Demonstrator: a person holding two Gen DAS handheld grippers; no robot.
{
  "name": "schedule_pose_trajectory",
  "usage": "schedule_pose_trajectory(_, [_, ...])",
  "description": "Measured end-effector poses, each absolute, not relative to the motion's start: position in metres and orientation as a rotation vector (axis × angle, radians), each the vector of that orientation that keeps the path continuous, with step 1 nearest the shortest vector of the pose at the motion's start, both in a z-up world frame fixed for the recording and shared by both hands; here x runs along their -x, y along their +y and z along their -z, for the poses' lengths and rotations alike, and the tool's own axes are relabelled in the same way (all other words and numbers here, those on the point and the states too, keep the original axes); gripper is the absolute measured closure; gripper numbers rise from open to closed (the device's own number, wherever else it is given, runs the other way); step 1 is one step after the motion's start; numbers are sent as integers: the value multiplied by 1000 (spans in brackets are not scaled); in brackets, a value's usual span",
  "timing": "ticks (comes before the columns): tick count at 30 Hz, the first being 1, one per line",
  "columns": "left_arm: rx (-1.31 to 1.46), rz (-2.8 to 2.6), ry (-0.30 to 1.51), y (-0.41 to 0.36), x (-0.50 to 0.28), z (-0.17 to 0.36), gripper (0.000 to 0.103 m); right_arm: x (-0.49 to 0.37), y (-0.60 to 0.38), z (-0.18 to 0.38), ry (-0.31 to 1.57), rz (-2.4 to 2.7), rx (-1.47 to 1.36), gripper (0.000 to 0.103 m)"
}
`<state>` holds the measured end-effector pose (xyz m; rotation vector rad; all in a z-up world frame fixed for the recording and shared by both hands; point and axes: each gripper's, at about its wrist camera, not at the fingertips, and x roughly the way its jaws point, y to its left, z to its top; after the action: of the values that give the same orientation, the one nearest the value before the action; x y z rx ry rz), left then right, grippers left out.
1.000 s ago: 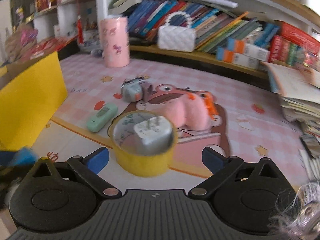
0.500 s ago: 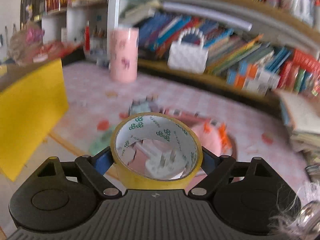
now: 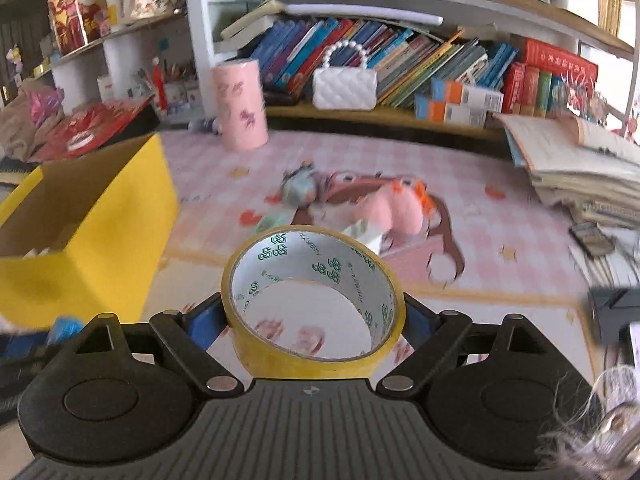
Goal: Organize objects
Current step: 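Grasp the yellow tape roll by its rim with the right tool, then carry the blue sponge with the left tool while the right tool carries the tape roll to the yellow box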
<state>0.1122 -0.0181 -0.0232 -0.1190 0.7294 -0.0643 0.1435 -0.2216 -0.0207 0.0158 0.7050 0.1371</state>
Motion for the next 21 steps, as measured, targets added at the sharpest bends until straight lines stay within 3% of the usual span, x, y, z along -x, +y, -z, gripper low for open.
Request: schedule_pose_trajectory(21, [194, 1, 713, 90, -24, 20, 76, -39, -93, 22, 741, -298, 145, 15])
